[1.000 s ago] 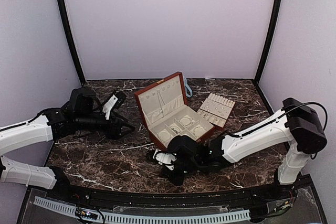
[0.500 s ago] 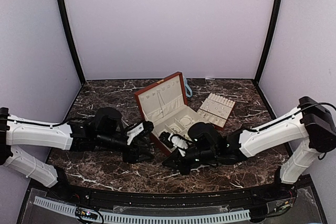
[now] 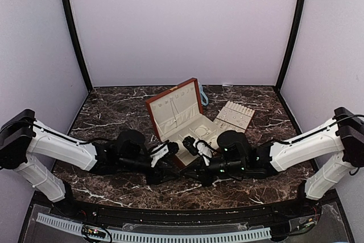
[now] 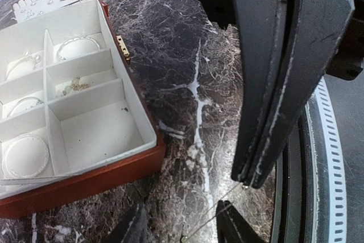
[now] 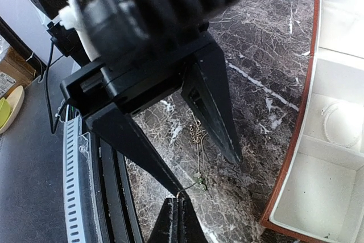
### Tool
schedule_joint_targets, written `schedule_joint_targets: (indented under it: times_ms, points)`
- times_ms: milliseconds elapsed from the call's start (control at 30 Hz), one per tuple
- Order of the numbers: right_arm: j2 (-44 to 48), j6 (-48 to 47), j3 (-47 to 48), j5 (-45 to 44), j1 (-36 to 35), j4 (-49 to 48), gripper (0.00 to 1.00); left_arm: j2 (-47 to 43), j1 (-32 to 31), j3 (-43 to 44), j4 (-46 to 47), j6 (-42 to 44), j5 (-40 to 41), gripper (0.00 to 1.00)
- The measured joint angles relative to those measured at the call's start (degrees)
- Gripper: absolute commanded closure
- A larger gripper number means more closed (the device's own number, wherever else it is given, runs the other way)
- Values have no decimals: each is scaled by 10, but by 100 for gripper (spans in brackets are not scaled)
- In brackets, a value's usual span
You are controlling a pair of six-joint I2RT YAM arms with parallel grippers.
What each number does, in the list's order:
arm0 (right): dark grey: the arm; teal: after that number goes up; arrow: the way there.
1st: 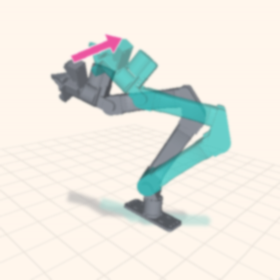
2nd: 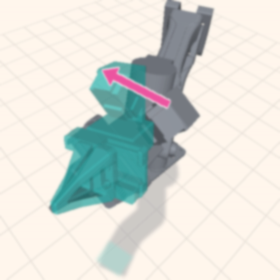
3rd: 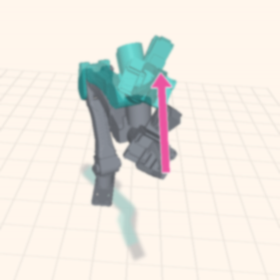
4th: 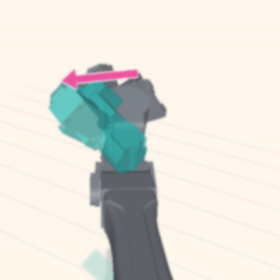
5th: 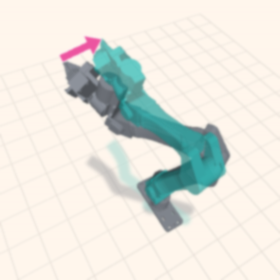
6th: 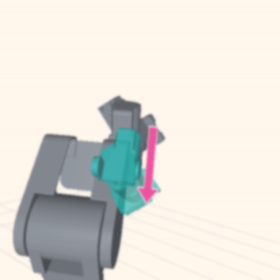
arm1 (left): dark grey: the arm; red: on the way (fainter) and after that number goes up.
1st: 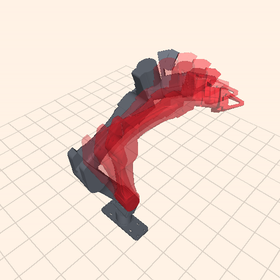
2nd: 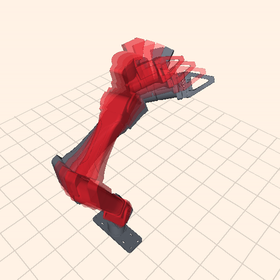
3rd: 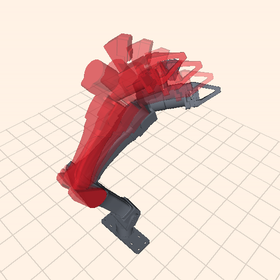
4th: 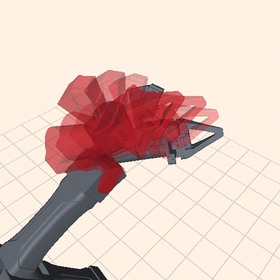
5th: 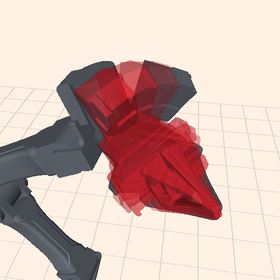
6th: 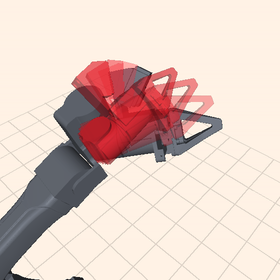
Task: Organize the mixed jewelry
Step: Pass from the right arm to the left
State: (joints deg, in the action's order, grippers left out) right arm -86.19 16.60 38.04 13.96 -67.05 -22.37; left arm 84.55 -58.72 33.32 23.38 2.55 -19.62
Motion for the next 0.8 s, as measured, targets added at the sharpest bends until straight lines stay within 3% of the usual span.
schedule_joint_targets:
  times_ms: [533, 800]
  points:
    - [27, 12, -14, -8, 6, -17, 100, 44, -17, -41, 66, -30, 68, 78]
    - [36, 17, -26, -12, 11, -21, 100, 36, -21, -65, 65, -53, 97, 94]
